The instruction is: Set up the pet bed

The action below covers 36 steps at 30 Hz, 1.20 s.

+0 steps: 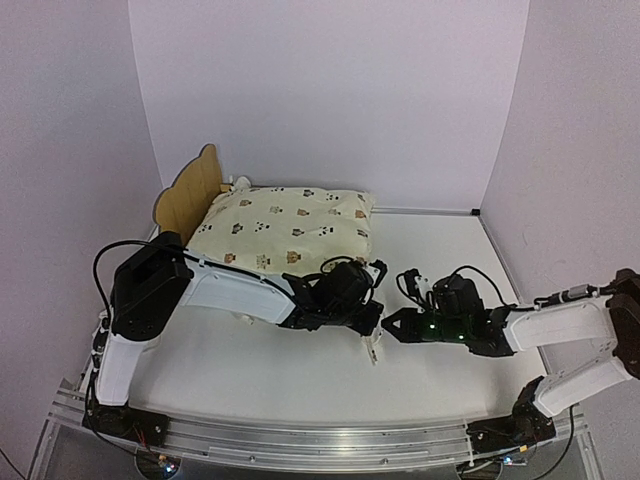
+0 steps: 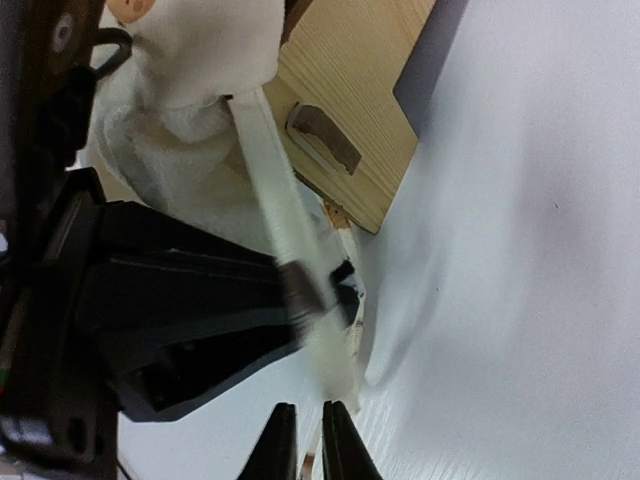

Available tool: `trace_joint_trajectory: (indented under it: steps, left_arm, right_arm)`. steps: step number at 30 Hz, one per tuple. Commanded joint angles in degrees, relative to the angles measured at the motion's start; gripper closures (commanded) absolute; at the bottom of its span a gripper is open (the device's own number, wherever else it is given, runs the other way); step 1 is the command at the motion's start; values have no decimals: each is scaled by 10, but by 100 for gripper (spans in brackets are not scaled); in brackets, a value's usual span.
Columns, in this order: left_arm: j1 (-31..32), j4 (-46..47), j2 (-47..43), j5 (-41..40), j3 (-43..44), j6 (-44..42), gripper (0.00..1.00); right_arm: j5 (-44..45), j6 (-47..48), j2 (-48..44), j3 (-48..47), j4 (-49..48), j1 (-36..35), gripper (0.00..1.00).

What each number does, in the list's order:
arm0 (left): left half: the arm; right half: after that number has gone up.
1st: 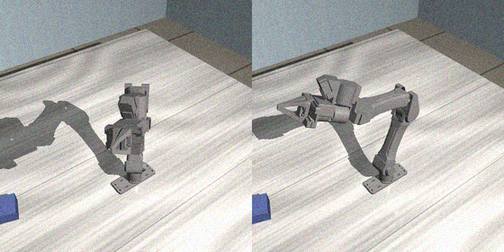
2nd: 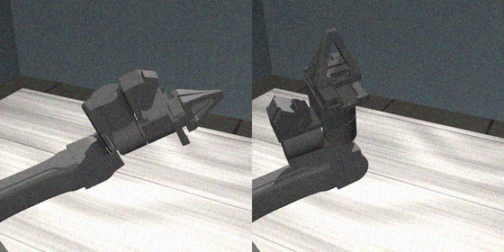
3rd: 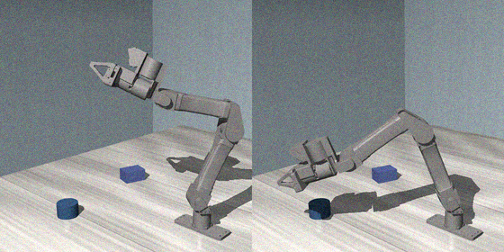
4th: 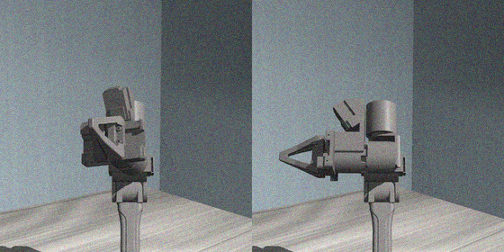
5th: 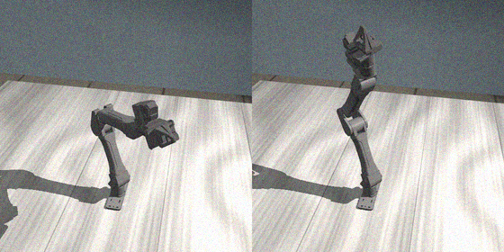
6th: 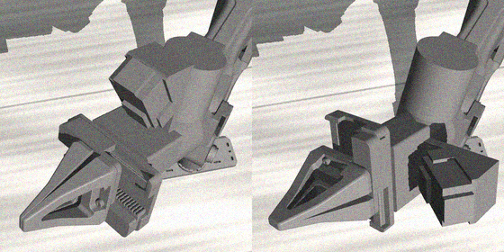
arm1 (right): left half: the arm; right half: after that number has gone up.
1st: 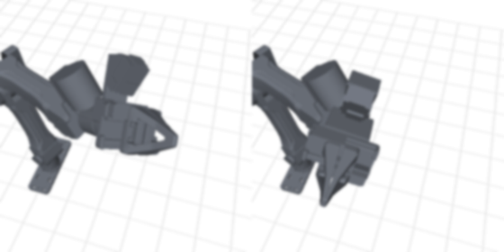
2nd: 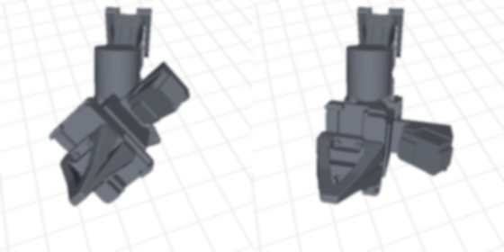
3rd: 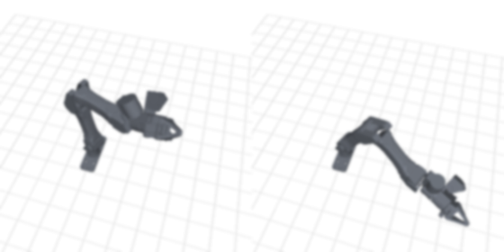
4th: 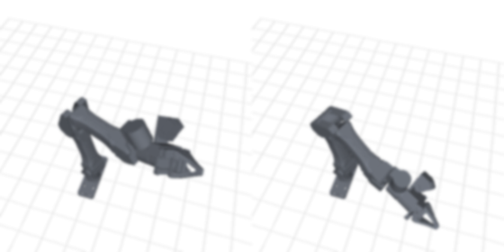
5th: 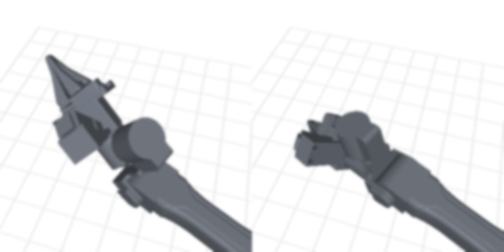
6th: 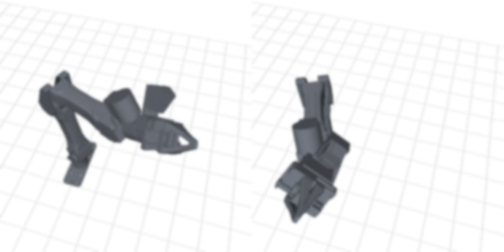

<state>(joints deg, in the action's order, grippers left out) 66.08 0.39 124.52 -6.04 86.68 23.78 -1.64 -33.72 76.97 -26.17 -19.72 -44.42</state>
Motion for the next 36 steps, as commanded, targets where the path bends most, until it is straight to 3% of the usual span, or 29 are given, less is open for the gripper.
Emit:
trace_joint_trajectory:
  steps: [1,6,10,14,26,36]
  left_arm:
    - [-10,49,5,9,-15,-19,100]
    - [-14,53,11,14,-15,-23,100]
    - [-14,58,8,14,-19,-25,100]
    - [-14,60,8,13,-21,-26,100]
    - [-15,71,0,23,-27,-18,100]
    - [-21,76,-7,50,-34,18,100]
  right_arm:
    - [40,29,-80,18,70,-2,77]
    - [171,43,-141,43,123,1,70]
    - [206,64,-108,30,130,11,72]
    - [156,101,-33,-10,111,22,74]
    - [-60,145,125,-12,-143,44,68]
    - [-56,138,176,14,-277,51,62]
